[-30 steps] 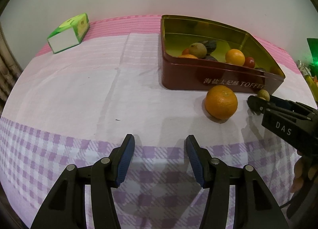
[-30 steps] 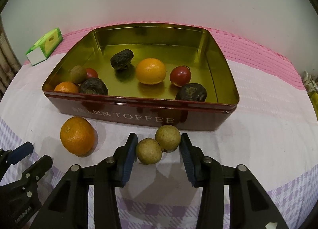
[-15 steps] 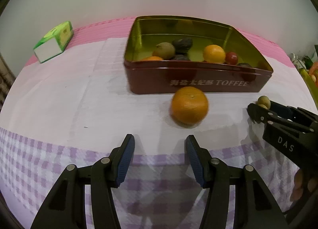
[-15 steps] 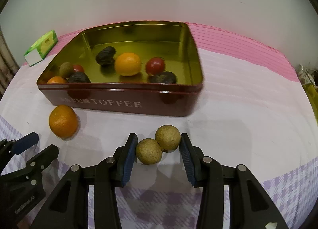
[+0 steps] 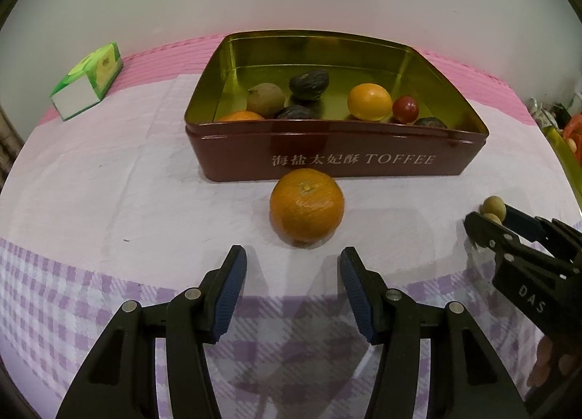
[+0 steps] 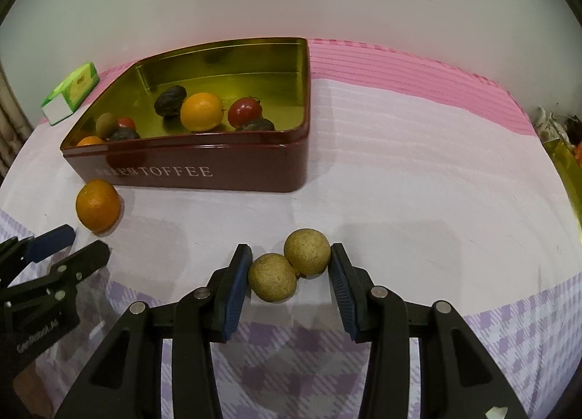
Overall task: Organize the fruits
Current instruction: 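Grasp the orange with the left tool while the right tool holds the greenish fruits, then lift the orange in the left tool while the right tool holds the greenish fruits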
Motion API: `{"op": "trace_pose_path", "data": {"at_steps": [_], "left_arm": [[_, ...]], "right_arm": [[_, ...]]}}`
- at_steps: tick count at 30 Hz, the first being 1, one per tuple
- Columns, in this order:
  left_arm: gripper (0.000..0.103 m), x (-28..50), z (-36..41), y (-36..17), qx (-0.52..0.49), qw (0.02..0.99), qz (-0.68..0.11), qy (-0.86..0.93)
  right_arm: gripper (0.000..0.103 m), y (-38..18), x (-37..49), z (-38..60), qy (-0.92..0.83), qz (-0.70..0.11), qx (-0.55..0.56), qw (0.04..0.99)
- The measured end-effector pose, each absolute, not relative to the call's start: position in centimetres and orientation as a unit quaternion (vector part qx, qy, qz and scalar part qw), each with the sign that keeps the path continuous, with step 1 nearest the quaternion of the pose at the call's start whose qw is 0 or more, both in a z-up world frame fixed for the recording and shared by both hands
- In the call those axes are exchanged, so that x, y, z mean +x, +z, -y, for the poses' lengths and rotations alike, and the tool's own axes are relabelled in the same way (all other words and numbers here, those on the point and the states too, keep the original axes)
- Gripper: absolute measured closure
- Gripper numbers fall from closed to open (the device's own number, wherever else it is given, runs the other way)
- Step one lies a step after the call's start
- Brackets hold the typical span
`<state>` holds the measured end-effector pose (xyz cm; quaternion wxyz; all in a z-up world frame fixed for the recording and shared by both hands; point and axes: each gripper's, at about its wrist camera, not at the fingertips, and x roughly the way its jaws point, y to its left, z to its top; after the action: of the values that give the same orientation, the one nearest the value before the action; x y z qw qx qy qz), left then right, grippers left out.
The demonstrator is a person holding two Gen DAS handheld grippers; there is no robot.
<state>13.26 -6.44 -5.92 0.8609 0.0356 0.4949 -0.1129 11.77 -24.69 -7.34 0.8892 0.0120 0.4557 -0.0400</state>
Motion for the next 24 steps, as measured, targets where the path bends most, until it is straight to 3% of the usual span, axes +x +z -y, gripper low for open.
{"op": "trace_pose_path", "data": {"at_steps": [17,24], "left_arm": [[0.049,16.1,7.7,-5.9,0.027,0.861,-0.498,-0.105],[0.059,16.1,7.9,-6.0,0.042,0.865,-0.489,-0.105]], "right_arm": [[0.062,-7.5,10.8,25.4,-0.027,-0.442,0.009,0.896],[0.062,-7.5,10.7,25.4,-0.028,-0.439,0.008,0.898]]}}
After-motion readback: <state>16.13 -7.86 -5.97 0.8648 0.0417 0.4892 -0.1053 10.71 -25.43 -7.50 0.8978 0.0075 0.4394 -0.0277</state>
